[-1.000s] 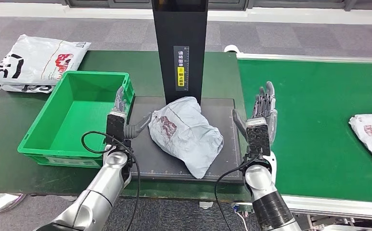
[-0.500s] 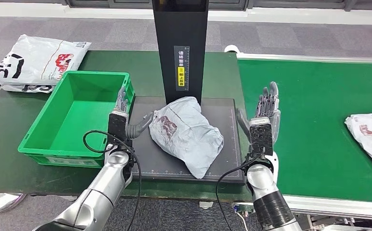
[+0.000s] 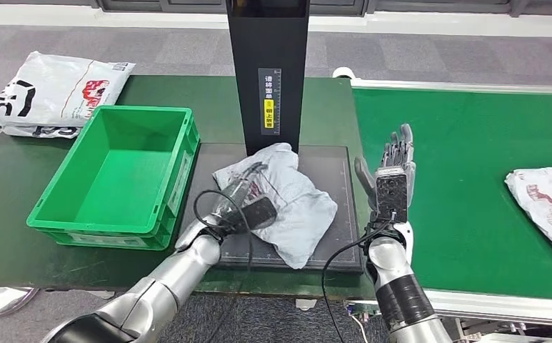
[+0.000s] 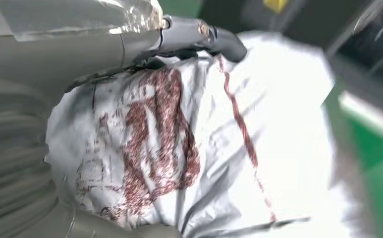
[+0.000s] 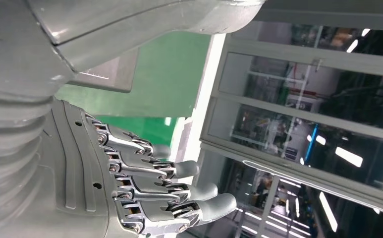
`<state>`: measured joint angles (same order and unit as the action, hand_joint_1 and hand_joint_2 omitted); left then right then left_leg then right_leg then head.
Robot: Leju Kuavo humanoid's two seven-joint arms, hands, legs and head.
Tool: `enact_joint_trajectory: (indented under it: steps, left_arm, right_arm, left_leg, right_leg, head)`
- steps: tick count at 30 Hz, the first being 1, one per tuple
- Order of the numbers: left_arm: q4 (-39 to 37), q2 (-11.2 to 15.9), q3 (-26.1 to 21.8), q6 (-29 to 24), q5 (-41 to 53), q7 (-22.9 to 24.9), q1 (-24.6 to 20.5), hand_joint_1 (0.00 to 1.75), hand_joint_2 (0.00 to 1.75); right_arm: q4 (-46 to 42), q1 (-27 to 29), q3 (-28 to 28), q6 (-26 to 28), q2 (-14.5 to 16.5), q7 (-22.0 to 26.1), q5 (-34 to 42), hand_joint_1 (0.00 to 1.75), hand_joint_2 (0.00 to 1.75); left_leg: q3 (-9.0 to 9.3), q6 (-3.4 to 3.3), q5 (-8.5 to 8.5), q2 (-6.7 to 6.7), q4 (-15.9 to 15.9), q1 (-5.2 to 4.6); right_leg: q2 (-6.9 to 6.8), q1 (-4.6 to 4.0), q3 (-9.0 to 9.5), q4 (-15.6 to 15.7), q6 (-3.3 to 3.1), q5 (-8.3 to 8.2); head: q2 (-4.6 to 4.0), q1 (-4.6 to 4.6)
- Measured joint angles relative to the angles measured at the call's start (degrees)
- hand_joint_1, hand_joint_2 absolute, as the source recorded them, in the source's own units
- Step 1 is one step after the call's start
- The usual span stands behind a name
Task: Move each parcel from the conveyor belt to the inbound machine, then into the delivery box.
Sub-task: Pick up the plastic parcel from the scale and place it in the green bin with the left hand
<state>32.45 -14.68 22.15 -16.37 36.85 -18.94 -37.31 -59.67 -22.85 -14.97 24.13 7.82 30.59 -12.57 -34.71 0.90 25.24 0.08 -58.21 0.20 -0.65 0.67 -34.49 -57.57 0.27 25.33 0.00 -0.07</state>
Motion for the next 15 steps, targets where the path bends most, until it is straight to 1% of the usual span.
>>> enact_joint_trajectory:
  steps: [1, 2, 4, 6, 8, 15]
  left_arm:
    - [-1.27, -0.05, 1.27, 0.53, 1.96, 1.42, -0.42, 1.68, 1.75]
    - [-2.51, -0.07, 2.38, 1.27, 3.64, 2.95, -0.93, 1.75, 1.75]
    - [-4.72, -0.05, 4.36, 2.8, 6.31, 6.11, -2.19, 1.75, 1.75]
    - [-6.41, 0.0, 5.87, 3.32, 8.2, 8.25, -3.54, 1.75, 1.75]
    - [-7.47, 0.07, 6.56, 3.01, 9.1, 8.78, -4.44, 1.75, 1.75]
    - [-9.03, 0.14, 6.66, 2.77, 9.62, 8.9, -5.6, 1.75, 1.75]
  right_arm:
    - [0.48, -0.12, 0.06, -0.17, 0.05, 0.0, -0.13, 0.0, 1.75]
    - [0.88, -0.18, 0.08, -0.31, 0.1, -0.07, -0.32, 0.0, 1.75]
    - [1.42, -0.16, 0.09, -0.61, 0.19, -0.47, -0.91, 0.0, 1.75]
    - [1.72, 0.01, 0.09, -0.96, 0.25, -1.0, -1.58, 0.0, 1.75]
    - [1.8, 0.42, 0.09, -1.16, 0.28, -1.33, -2.04, 0.0, 1.75]
    - [1.8, 1.08, 0.09, -1.23, 0.28, -1.64, -2.36, 0.0, 1.75]
  left_leg:
    - [0.0, 0.0, 0.0, -0.01, 0.0, 0.0]
    - [0.0, 0.0, 0.0, -0.03, 0.0, 0.0]
    - [0.03, -0.01, -0.01, -0.11, 0.01, 0.01]
    - [0.1, -0.02, -0.01, -0.16, 0.02, 0.02]
    - [0.17, -0.02, -0.01, -0.16, 0.04, 0.02]
    - [0.25, -0.06, -0.05, -0.11, 0.03, 0.01]
  right_leg:
    - [0.0, 0.0, 0.01, 0.0, 0.0, 0.0]
    - [-0.03, 0.0, 0.02, 0.0, 0.0, 0.0]
    - [-0.12, -0.02, 0.09, 0.0, 0.0, 0.03]
    - [-0.18, -0.03, 0.19, 0.0, 0.0, 0.06]
    - [-0.18, -0.03, 0.26, 0.0, -0.01, 0.07]
    - [-0.16, -0.02, 0.32, 0.0, 0.0, 0.0]
  head:
    - [0.0, 0.0]
    - [0.0, 0.0]
    - [0.0, 0.0]
    - [0.0, -0.01]
    - [0.0, -0.01]
    - [0.0, 0.0]
